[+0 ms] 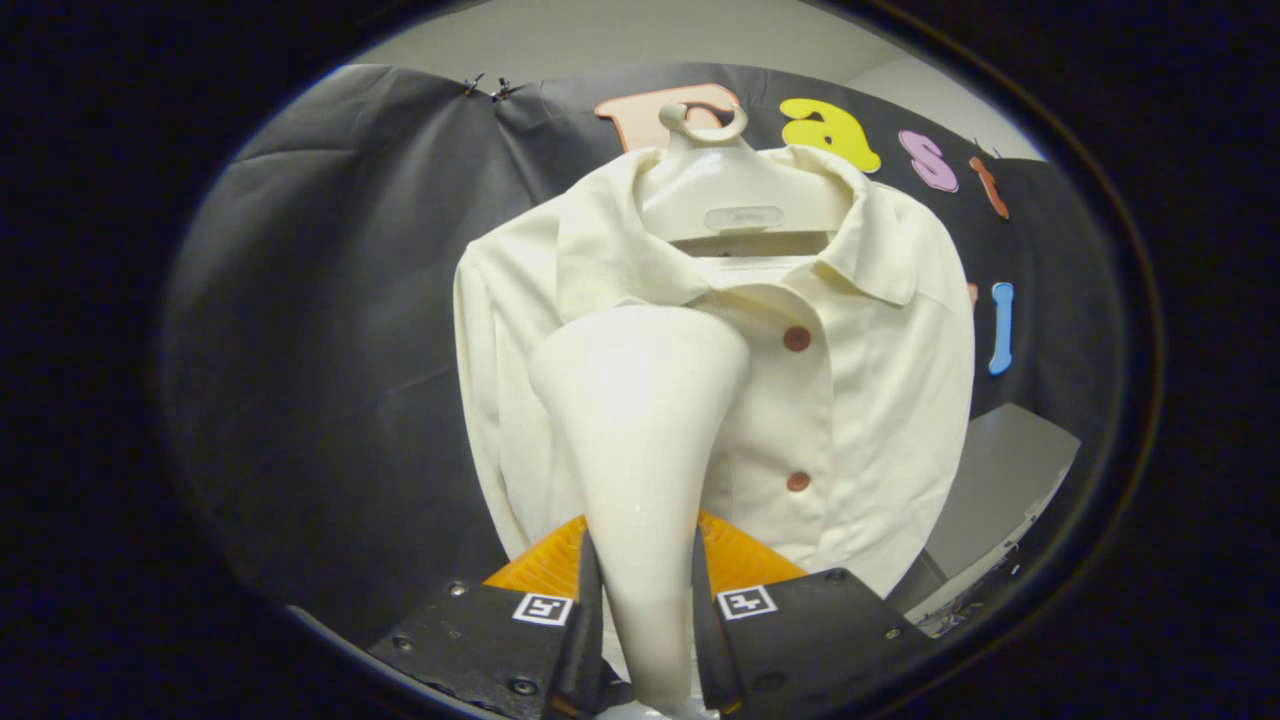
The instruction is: Iron the clothes twice with a garment steamer, once on the left side and once on the right side.
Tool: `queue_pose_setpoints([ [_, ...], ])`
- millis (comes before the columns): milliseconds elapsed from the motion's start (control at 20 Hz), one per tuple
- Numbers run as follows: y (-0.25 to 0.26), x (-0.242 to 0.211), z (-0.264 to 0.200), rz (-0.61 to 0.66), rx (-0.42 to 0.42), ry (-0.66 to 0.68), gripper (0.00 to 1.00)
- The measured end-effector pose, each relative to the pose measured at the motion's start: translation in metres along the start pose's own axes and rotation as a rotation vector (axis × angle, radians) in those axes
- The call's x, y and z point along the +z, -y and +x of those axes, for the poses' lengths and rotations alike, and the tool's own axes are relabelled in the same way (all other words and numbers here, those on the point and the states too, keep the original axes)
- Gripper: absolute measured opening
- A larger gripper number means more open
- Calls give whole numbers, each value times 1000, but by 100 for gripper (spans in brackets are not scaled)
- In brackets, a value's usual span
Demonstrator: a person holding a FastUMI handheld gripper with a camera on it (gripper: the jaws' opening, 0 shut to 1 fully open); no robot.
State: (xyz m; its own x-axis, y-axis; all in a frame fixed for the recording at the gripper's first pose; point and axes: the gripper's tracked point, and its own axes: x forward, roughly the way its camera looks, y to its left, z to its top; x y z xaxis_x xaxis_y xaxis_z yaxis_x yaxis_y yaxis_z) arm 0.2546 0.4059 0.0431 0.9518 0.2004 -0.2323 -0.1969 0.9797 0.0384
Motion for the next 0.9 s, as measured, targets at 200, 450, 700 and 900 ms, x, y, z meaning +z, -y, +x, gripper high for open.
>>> queue_pose_setpoints([
  [200, -2, -35, 15, -43, -21, -39, 38],
  [450, -1, -88, 30, -60, -19, -91, 39],
  [700, 2, -132, 42, -89, -29, -149, 39],
  [900, 9, -172, 51, -72, -36, -227, 39],
])
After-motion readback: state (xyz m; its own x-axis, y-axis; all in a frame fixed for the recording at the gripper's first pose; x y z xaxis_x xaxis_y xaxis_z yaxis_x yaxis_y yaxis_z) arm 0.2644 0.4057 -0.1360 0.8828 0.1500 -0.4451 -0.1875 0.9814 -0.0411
